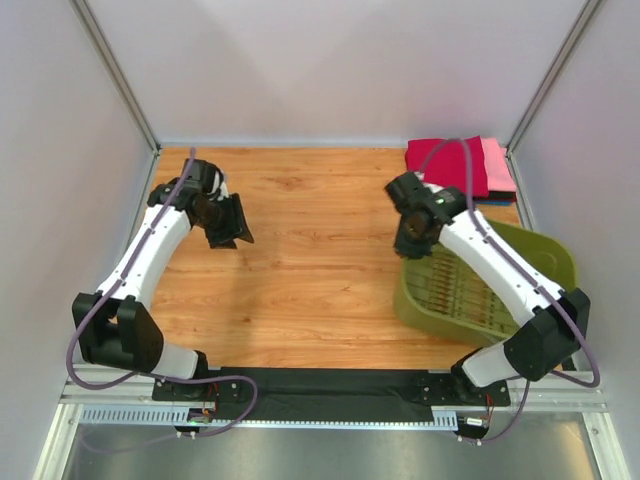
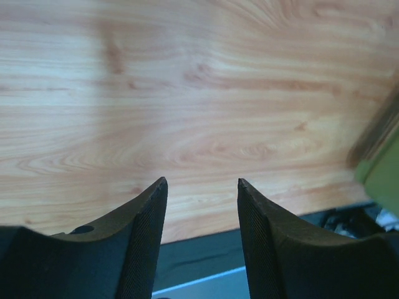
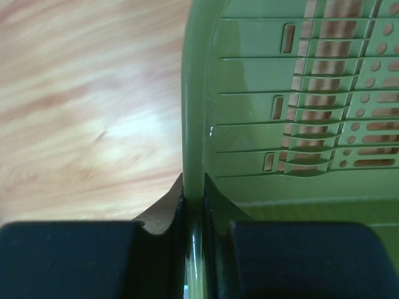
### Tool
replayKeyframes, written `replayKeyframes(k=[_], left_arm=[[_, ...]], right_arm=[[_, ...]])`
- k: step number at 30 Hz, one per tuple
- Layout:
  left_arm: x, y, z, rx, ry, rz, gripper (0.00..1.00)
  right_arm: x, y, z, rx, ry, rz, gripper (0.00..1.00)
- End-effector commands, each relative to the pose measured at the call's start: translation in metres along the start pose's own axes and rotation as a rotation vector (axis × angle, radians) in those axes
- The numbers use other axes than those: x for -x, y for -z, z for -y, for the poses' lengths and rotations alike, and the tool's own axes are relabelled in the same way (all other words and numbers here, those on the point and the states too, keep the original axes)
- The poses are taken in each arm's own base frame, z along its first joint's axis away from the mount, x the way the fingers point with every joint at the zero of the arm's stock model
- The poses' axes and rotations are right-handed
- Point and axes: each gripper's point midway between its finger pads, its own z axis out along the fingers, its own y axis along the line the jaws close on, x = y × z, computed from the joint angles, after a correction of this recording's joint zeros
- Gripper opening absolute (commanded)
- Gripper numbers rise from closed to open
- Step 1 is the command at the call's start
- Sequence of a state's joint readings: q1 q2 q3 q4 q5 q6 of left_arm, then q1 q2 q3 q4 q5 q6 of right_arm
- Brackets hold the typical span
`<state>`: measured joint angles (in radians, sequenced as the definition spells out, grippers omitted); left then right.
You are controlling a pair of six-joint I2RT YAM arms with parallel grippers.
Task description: Fold and stack the t-shirts
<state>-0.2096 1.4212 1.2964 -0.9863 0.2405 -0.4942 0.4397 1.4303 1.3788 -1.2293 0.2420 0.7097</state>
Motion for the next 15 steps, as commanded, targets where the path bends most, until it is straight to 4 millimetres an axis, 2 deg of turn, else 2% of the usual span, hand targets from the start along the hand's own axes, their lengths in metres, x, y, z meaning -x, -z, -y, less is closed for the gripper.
replayKeyframes(k=[1, 2, 4, 5, 6, 7, 9, 11, 14, 15], left_arm=[[0.029, 0.008, -0.019, 0.024, 0.107, 0.063, 0.56], [0.031, 0.007, -0.02, 0.024, 0.11, 0.06, 0.56], [0.039, 0.011, -0.025, 0.038, 0.116, 0.078, 0.56], [0.043, 0.013, -0.027, 0.044, 0.116, 0.09, 0.56], [0.048, 0.016, -0.031, 0.046, 0.121, 0.107, 0.56], [0.049, 0.017, -0.032, 0.036, 0.124, 0.108, 0.56], [0.056, 0.019, -0.034, 0.0, 0.106, 0.123, 0.56], [0.055, 0.019, -0.026, -0.057, 0.082, 0.106, 0.56], [0.05, 0.021, 0.004, -0.25, 0.008, 0.081, 0.56], [0.049, 0.022, 0.02, -0.348, -0.018, 0.076, 0.56]], right_arm=[[-0.018, 0.032, -0.057, 0.076, 0.017, 0.062, 0.0], [-0.038, 0.042, -0.084, 0.124, 0.094, 0.058, 0.0], [-0.056, 0.052, -0.113, 0.181, 0.147, 0.063, 0.0], [-0.079, 0.055, -0.133, 0.206, 0.223, 0.051, 0.0], [-0.083, 0.067, -0.153, 0.268, 0.249, 0.066, 0.0], [-0.104, 0.068, -0.169, 0.296, 0.342, 0.046, 0.0], [-0.114, 0.08, -0.196, 0.383, 0.412, 0.054, 0.0], [-0.135, 0.083, -0.21, 0.429, 0.499, 0.02, 0.0], [-0.149, 0.09, -0.217, 0.511, 0.578, -0.001, 0.02], [-0.15, 0.092, -0.22, 0.546, 0.599, 0.004, 0.04]])
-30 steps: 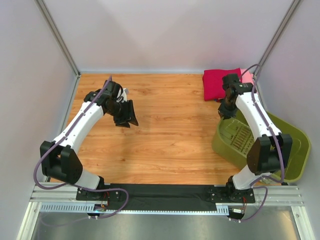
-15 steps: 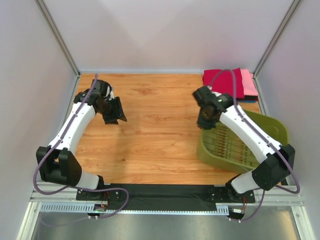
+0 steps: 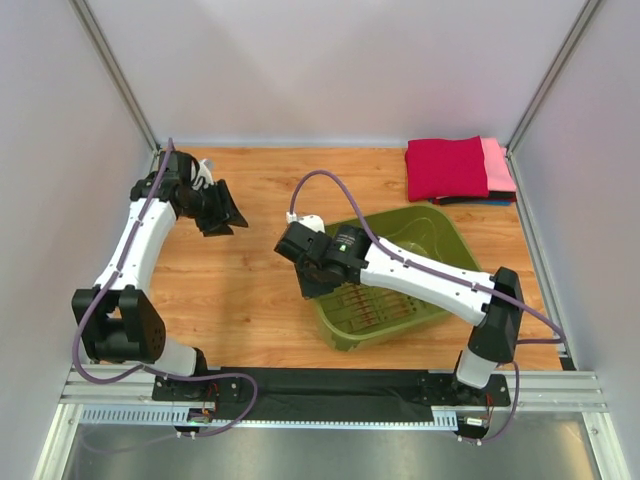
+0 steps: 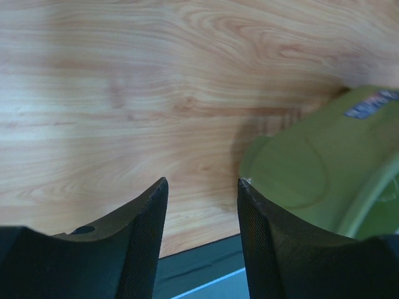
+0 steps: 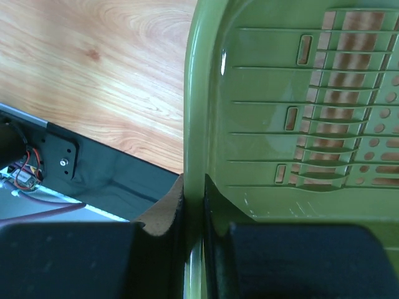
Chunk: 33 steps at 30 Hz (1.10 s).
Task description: Fold and stack the t-shirts
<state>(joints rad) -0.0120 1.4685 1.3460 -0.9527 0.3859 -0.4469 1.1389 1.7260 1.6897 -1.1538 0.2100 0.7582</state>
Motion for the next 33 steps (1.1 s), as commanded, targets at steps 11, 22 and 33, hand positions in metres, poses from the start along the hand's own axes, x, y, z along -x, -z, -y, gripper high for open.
replayKeyframes(k=[11, 22, 33], left_arm=[[-0.017, -0.002, 0.153, -0.488, -0.539, -0.026, 0.56], [-0.078, -0.064, 0.192, -0.517, -0.763, -0.202, 0.57], [-0.089, -0.108, 0.176, -0.318, -0.8, -0.227, 0.4]], right_arm=[[-0.003, 0.053, -0.003, 0.234, 0.125, 0.109, 0.46], [0.094, 0.133, 0.128, 0.107, -0.26, 0.435, 0.62], [0.201, 0.115, 0.343, 0.024, -0.563, 0.585, 0.63]])
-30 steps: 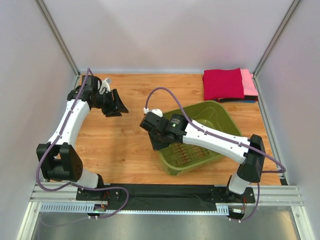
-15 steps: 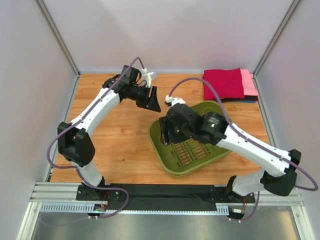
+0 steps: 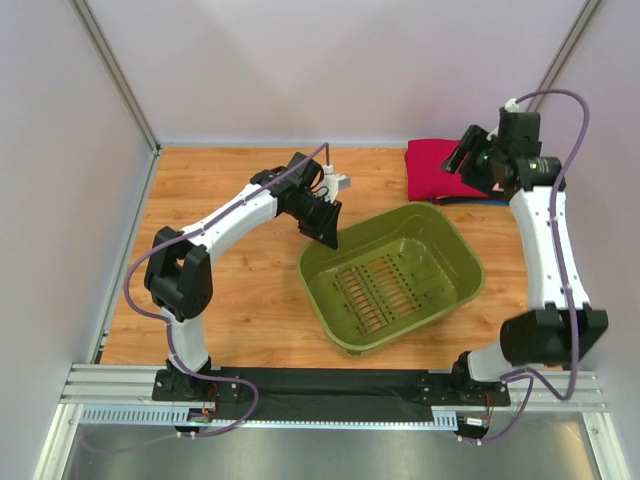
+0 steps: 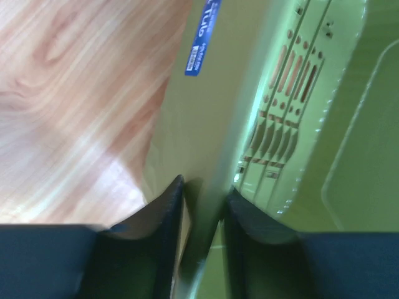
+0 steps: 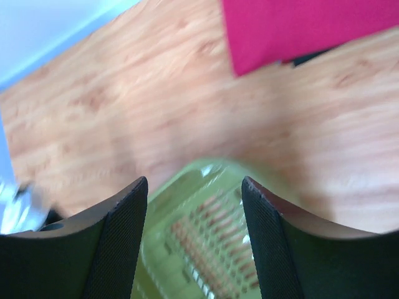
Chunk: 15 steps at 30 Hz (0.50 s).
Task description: Fold and stack the t-shirts
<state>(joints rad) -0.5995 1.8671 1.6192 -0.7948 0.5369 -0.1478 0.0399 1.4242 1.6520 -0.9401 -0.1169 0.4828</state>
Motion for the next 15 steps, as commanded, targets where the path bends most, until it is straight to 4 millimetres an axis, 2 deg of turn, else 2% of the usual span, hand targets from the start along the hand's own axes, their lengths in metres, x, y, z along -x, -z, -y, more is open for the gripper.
replayKeyframes(k=[1, 2, 3, 4, 5, 6, 8, 9, 10, 11, 12, 13, 15], left_arm=[[0.01, 0.009, -0.016, 0.105, -0.028, 0.043, 0.31], [0.009, 0.014, -0.021, 0.149, -0.018, 0.048, 0.22], [0.009, 0.018, -0.024, 0.18, -0.015, 0.052, 0.1], [0.009, 0.023, -0.029, 0.215, -0.009, 0.057, 0.06], [0.011, 0.035, -0.032, 0.26, 0.0, 0.076, 0.03], [0.013, 0.047, -0.054, 0.383, 0.041, 0.098, 0.0], [0.016, 0.076, -0.074, 0.512, 0.085, 0.115, 0.0], [0.019, 0.085, -0.08, 0.535, 0.109, 0.133, 0.0], [0.021, 0.098, -0.094, 0.566, 0.148, 0.157, 0.0], [0.021, 0.109, -0.098, 0.573, 0.171, 0.183, 0.0], [0.022, 0.115, -0.102, 0.571, 0.196, 0.204, 0.01], [0.02, 0.125, -0.112, 0.585, 0.229, 0.221, 0.01], [0.016, 0.138, -0.117, 0.618, 0.233, 0.249, 0.01]], right_arm=[[0.045, -0.047, 0.027, 0.057, -0.016, 0.011, 0.63], [0.064, -0.049, 0.03, 0.052, -0.015, 0.047, 0.63], [0.073, -0.057, 0.037, 0.039, -0.021, 0.051, 0.64], [0.078, -0.077, 0.059, 0.004, -0.043, 0.031, 0.64], [0.089, -0.082, 0.067, -0.001, -0.05, 0.045, 0.65], [0.1, -0.094, 0.083, 0.0, -0.084, 0.045, 0.65], [0.113, -0.107, 0.098, 0.004, -0.111, 0.055, 0.65], [0.12, -0.124, 0.108, 0.002, -0.114, 0.046, 0.65], [0.126, -0.129, 0.12, -0.012, -0.119, 0.049, 0.65], [0.125, -0.137, 0.128, -0.02, -0.111, 0.029, 0.65], [0.132, -0.153, 0.134, -0.01, -0.106, 0.023, 0.65], [0.134, -0.159, 0.144, -0.018, -0.106, 0.016, 0.65], [0.137, -0.176, 0.16, -0.031, -0.091, -0.002, 0.65]])
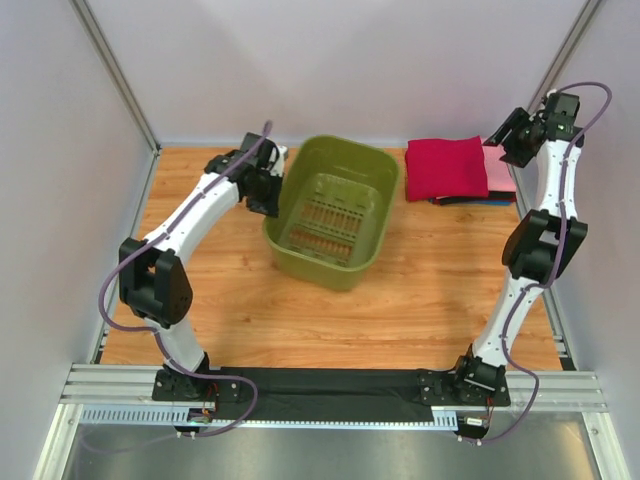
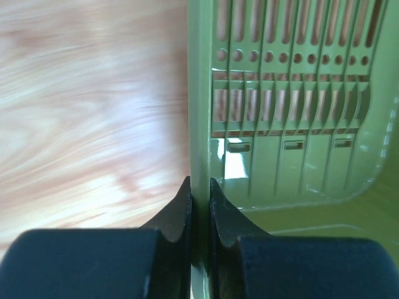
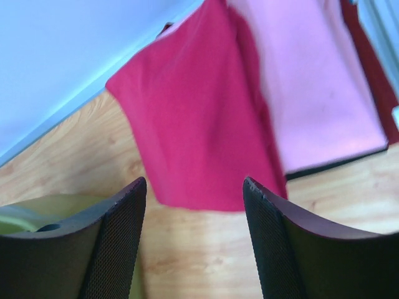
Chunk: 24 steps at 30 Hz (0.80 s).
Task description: Fold and stack the t-shirts
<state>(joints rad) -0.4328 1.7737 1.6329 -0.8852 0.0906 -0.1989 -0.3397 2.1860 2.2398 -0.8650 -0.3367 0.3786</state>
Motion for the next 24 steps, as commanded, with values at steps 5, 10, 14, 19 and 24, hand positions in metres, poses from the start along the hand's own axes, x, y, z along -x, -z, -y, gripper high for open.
replayKeyframes(k=[5, 10, 14, 19, 24], left_arm=[[0.005, 0.045, -0.064, 0.212, 0.16, 0.088, 0.02], [0.003, 0.049, -0.103, 0.308, 0.279, 0.09, 0.07], [0.005, 0.035, -0.117, 0.272, 0.366, 0.064, 0.14], [0.012, 0.032, -0.122, 0.253, 0.41, 0.068, 0.27], [0.014, 0.031, -0.122, 0.251, 0.42, 0.066, 0.35]], right_arm=[[0.021, -0.044, 0.024, 0.066, 0.033, 0.017, 0.65], [0.019, -0.075, 0.032, 0.102, 0.032, 0.028, 0.64], [0.019, -0.097, 0.039, 0.119, 0.036, 0.046, 0.63], [0.007, -0.114, 0.042, 0.156, 0.053, 0.023, 0.62], [-0.011, -0.122, 0.041, 0.198, 0.063, -0.024, 0.57]])
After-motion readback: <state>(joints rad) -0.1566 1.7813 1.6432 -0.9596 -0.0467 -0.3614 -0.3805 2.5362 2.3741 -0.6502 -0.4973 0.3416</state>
